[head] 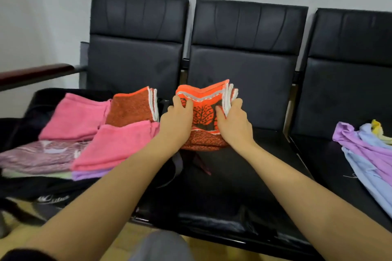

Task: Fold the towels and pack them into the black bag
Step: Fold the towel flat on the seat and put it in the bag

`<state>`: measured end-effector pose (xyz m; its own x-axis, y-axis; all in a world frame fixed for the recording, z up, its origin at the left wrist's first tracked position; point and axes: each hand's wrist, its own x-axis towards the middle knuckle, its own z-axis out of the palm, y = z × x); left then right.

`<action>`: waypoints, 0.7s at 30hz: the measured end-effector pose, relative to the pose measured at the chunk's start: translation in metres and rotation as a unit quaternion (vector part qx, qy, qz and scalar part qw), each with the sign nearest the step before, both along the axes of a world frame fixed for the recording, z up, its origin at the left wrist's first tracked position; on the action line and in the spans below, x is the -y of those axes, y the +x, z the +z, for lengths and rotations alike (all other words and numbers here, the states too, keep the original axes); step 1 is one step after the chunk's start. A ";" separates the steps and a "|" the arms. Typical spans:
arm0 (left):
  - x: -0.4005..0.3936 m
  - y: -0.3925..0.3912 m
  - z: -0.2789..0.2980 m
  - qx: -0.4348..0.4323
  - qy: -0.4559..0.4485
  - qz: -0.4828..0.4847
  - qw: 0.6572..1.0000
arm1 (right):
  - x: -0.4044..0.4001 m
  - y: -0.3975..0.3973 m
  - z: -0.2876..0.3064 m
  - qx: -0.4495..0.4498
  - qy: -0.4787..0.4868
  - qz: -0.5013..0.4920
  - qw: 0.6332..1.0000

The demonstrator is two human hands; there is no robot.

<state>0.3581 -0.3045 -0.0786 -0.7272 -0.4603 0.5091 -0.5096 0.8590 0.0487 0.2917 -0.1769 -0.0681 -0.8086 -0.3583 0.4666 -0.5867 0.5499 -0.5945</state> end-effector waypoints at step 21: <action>0.244 0.162 -0.004 0.143 0.023 0.231 0.962 | 0.280 0.139 -0.022 0.191 -0.018 0.184 0.964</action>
<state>0.5206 -0.5480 -0.0826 -0.5475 -0.7846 0.2910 -0.8343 0.5385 -0.1178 0.4307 -0.4567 -0.0897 -0.7458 -0.6421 0.1775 -0.4721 0.3215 -0.8208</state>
